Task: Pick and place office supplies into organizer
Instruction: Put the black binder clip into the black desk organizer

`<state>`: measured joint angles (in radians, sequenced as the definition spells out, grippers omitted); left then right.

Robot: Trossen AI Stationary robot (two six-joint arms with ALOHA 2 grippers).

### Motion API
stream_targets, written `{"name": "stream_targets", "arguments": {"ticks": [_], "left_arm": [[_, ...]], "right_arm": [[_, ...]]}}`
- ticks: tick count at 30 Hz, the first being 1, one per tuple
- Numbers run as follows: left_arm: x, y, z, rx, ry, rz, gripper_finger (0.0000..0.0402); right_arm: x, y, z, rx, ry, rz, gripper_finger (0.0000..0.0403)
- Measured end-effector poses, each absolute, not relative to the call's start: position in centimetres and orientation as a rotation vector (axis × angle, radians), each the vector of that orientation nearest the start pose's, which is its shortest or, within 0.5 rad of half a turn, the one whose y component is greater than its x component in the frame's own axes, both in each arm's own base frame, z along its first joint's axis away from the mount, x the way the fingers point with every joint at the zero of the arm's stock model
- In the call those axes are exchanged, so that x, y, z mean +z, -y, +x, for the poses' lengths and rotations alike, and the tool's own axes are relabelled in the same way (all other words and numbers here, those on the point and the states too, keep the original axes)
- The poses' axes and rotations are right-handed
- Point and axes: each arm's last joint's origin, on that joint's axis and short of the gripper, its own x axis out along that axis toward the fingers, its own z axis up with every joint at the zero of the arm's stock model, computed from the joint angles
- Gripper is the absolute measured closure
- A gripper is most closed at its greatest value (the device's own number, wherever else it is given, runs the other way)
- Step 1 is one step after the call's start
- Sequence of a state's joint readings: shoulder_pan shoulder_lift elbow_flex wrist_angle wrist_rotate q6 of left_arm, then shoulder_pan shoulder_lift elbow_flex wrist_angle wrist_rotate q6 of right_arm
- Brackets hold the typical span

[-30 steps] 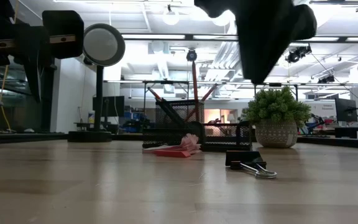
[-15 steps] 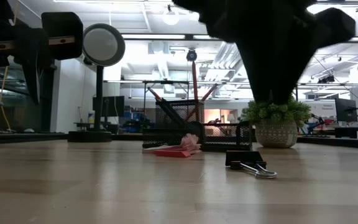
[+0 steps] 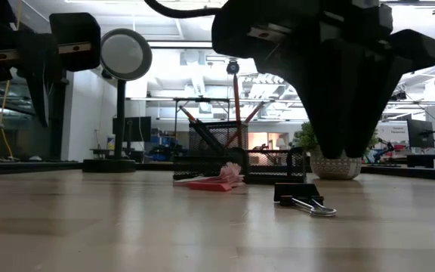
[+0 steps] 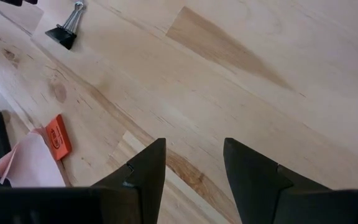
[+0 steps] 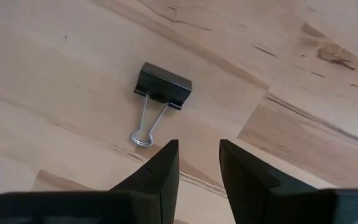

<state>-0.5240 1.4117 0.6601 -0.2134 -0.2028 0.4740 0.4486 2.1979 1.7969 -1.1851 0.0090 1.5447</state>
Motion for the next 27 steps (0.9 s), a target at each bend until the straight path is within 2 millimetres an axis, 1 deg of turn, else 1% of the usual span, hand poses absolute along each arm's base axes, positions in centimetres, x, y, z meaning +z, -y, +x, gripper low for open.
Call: {"name": "stream_targets", "arguments": {"ticks": [7, 16, 18, 23, 27], "left_arm": [[16.2, 12.1, 22.2, -0.512, -0.829, 0.781, 0.0252], [16.2, 12.1, 22.2, -0.508, -0.831, 0.774, 0.0252], [16.2, 12.1, 22.2, -0.508, -0.831, 0.774, 0.0252], [16.2, 12.1, 22.2, -0.508, -0.831, 0.774, 0.0252], [16.2, 12.1, 22.2, -0.508, -0.831, 0.774, 0.0252]], "right_arm": [[18.0, -17.7, 38.8, -0.859, -1.348, 0.863, 0.0295], [18.0, -17.9, 39.1, -0.834, -1.335, 0.893, 0.0305], [17.6, -18.0, 39.2, -0.838, -1.340, 0.887, 0.0309], [16.0, -18.2, 39.4, -0.850, -1.372, 0.881, 0.0307], [15.8, -18.2, 39.4, -0.850, -1.390, 0.879, 0.0297]]}}
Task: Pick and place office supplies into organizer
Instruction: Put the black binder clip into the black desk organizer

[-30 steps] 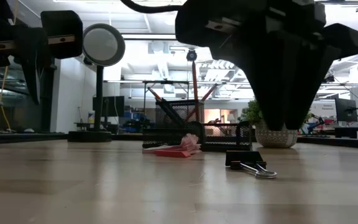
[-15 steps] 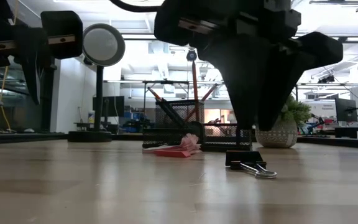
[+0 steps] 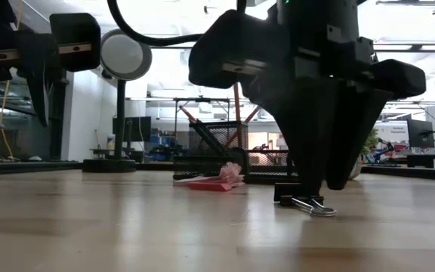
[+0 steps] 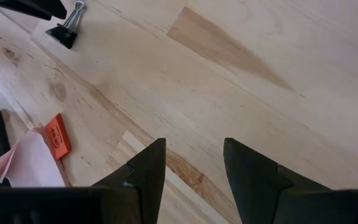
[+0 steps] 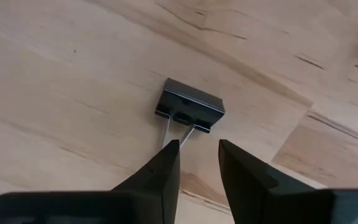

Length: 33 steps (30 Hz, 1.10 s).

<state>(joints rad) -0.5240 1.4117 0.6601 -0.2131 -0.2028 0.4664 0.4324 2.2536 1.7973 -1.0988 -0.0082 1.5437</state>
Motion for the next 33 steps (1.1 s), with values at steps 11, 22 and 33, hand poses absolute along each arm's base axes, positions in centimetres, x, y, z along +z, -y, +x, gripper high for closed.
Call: {"name": "stream_targets", "arguments": {"ticks": [11, 22, 33], "left_arm": [[16.2, 12.1, 22.2, -0.508, -0.831, 0.774, 0.0252], [16.2, 12.1, 22.2, -0.508, -0.831, 0.774, 0.0252], [16.2, 12.1, 22.2, -0.508, -0.832, 0.774, 0.0252]], "right_arm": [[15.0, -18.2, 39.5, -0.858, -1.398, 0.845, 0.0290], [13.8, -18.4, 39.7, -0.790, -1.465, 0.781, 0.0312], [13.7, -18.1, 39.8, -0.716, -1.497, 0.695, 0.0400]]}}
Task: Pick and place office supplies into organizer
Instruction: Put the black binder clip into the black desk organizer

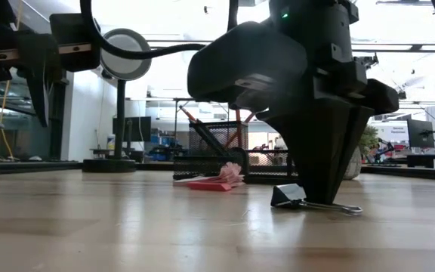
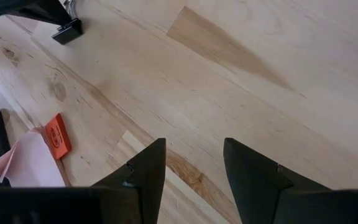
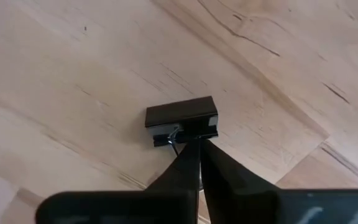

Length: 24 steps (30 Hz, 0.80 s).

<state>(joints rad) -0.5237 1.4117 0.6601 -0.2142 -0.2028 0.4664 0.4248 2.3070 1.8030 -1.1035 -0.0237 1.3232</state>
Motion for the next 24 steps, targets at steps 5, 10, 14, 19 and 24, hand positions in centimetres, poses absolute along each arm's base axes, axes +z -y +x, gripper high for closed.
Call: {"name": "stream_targets", "arguments": {"ticks": [5, 10, 14, 19, 24], "left_arm": [[16.2, 12.1, 22.2, -0.508, -0.832, 0.774, 0.0252], [16.2, 12.1, 22.2, -0.508, -0.831, 0.773, 0.0252], [16.2, 12.1, 22.2, -0.508, -0.831, 0.774, 0.0252], [16.2, 12.1, 22.2, -0.508, -0.831, 0.773, 0.0252], [16.2, 12.1, 22.2, -0.508, -0.831, 0.773, 0.0252]], "right_arm": [[14.4, -18.0, 39.8, -0.723, -1.481, 0.634, 0.0402], [16.8, -17.5, 40.0, -0.774, -1.436, 0.512, 0.0402], [19.1, -17.3, 39.8, -0.831, -1.404, 0.405, 0.0402], [21.7, -16.7, 40.5, -0.822, -1.289, 0.298, 0.0403], [22.6, -15.3, 41.4, -0.811, -1.194, 0.136, 0.0403]]}}
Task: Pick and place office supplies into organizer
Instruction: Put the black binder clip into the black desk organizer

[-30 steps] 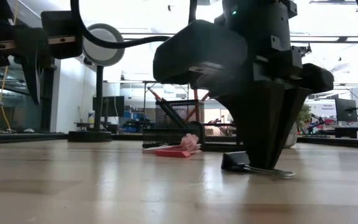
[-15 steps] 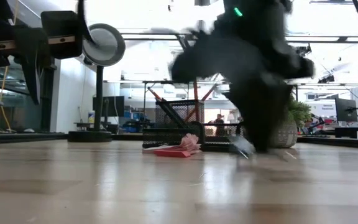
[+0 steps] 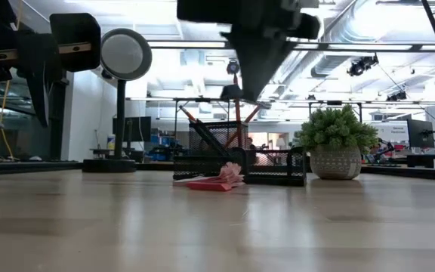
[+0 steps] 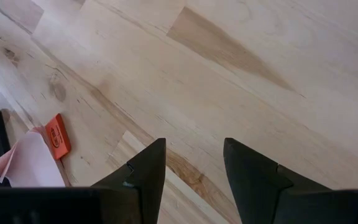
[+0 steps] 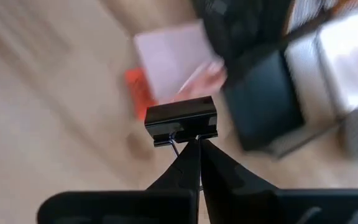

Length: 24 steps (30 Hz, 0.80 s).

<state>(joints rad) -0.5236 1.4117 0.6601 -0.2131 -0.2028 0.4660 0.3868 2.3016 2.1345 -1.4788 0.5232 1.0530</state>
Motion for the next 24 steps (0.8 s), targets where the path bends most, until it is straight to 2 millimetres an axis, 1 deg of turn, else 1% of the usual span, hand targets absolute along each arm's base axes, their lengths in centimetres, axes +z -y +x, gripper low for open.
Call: {"name": "stream_targets", "arguments": {"ticks": [5, 11, 13, 18, 21, 24], "left_arm": [[16.2, 12.1, 22.2, -0.508, -0.831, 0.773, 0.0252], [16.2, 12.1, 22.2, -0.508, -0.831, 0.773, 0.0252], [16.2, 12.1, 22.2, -0.508, -0.831, 0.773, 0.0252], [16.2, 12.1, 22.2, -0.508, -0.833, 0.774, 0.0252], [16.1, 12.1, 22.1, -0.509, -0.837, 0.775, 0.0252], [16.1, 12.1, 22.1, -0.509, -0.838, 0.775, 0.0252]], "right_arm": [[22.6, -13.7, 42.4, -0.785, -1.134, -0.062, 0.0403], [22.7, -12.3, 44.3, -0.667, -1.085, -0.188, 0.0403], [22.7, -11.4, 45.0, -0.612, -1.101, -0.163, 0.0403], [22.4, -7.8, 46.0, -0.547, -1.180, -0.014, 0.0402], [22.4, -6.0, 46.2, -0.545, -1.212, -0.014, 0.0402], [22.4, -4.6, 46.4, -0.551, -1.222, -0.025, 0.0402]]}}
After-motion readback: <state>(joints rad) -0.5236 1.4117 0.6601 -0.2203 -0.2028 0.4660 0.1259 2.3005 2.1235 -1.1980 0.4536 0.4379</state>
